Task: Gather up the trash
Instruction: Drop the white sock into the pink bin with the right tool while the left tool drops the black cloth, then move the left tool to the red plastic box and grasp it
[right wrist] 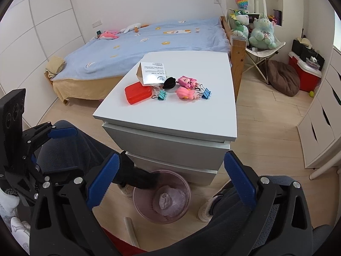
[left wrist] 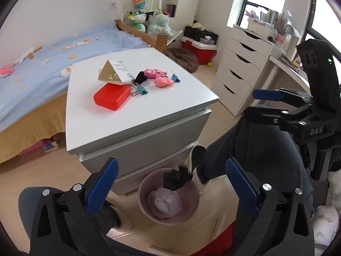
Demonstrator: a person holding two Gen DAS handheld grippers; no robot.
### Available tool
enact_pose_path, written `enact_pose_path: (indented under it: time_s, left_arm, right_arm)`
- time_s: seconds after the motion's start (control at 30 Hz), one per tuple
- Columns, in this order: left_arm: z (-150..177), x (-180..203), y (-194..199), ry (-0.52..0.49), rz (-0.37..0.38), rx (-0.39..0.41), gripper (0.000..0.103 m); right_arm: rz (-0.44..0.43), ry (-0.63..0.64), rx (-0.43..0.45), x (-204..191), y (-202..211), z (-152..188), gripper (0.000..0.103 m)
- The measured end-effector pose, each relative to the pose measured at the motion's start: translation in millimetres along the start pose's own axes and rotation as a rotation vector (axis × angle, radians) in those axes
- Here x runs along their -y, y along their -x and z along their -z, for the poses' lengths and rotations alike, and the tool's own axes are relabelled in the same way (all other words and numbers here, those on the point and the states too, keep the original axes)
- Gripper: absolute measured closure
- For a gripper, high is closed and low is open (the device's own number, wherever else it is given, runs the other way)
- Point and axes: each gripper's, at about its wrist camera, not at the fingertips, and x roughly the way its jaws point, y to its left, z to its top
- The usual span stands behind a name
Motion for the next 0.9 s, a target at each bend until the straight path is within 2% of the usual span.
enact_pose_path:
  time_s: [0.57, 0.9]
  left_arm:
    - [-2, -17, 3, 0.045, -0.036, 0.013, 0.006]
    - [-40, -43, -1, 0.021, -0.068, 0.037, 0.006]
  right_arm:
    - [-0.030, -0.004, -0.013, -4, -8, 0, 0.003]
    - [-0.042, 0.006, 0.003, 4, -14, -29, 0.003]
